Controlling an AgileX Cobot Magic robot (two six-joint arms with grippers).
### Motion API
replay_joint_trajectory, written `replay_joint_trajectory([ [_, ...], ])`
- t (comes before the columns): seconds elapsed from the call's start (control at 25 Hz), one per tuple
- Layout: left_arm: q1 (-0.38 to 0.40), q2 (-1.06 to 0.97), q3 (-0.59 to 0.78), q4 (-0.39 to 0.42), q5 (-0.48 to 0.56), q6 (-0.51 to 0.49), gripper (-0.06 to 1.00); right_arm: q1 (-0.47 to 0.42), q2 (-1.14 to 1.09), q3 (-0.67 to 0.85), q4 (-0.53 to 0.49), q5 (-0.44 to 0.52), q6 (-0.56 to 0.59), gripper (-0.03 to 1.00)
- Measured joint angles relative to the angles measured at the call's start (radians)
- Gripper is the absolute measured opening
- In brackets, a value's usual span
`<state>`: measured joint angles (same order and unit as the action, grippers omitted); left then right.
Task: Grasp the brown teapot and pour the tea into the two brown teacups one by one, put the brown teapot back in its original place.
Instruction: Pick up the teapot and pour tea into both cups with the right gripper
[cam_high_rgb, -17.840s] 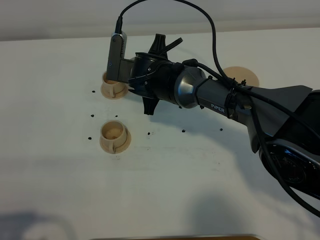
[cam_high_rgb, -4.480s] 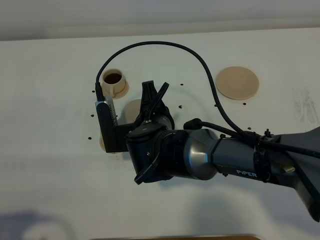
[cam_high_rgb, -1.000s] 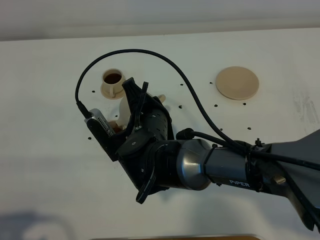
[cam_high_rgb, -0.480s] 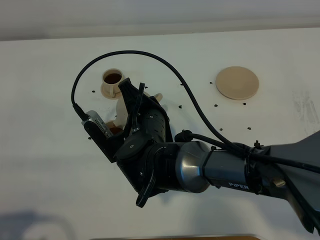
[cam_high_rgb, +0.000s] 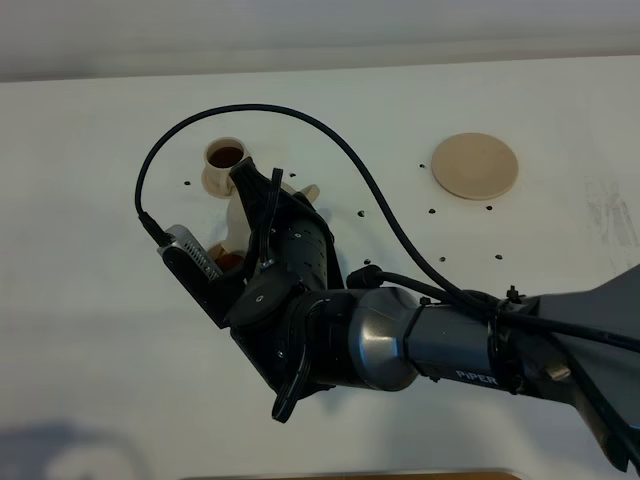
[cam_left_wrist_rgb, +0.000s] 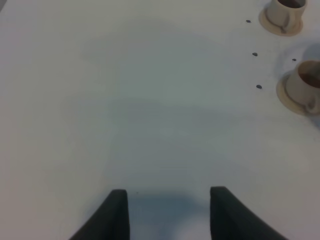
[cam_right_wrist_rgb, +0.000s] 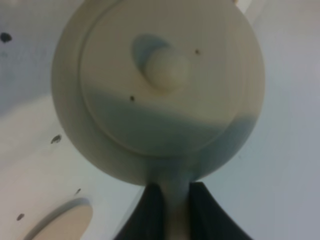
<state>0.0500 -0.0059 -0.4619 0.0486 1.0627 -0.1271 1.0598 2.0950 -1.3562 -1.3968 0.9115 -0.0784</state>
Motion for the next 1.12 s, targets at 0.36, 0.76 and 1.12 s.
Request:
replay_joint_trajectory([
  [0.36, 0.0, 0.0, 0.0, 0.0, 0.0, 0.001, 0.44, 0.0, 0.0, 0.0, -0.025, 0.002, 0.0, 0.09],
  [0.76, 0.0, 0.0, 0.0, 0.0, 0.0, 0.001, 0.44, 0.0, 0.0, 0.0, -0.04, 0.007, 0.0, 0.09],
  [1.12, 0.0, 0.0, 0.0, 0.0, 0.0, 0.001, 0.44, 0.0, 0.0, 0.0, -0.047, 0.018, -0.035, 0.09],
])
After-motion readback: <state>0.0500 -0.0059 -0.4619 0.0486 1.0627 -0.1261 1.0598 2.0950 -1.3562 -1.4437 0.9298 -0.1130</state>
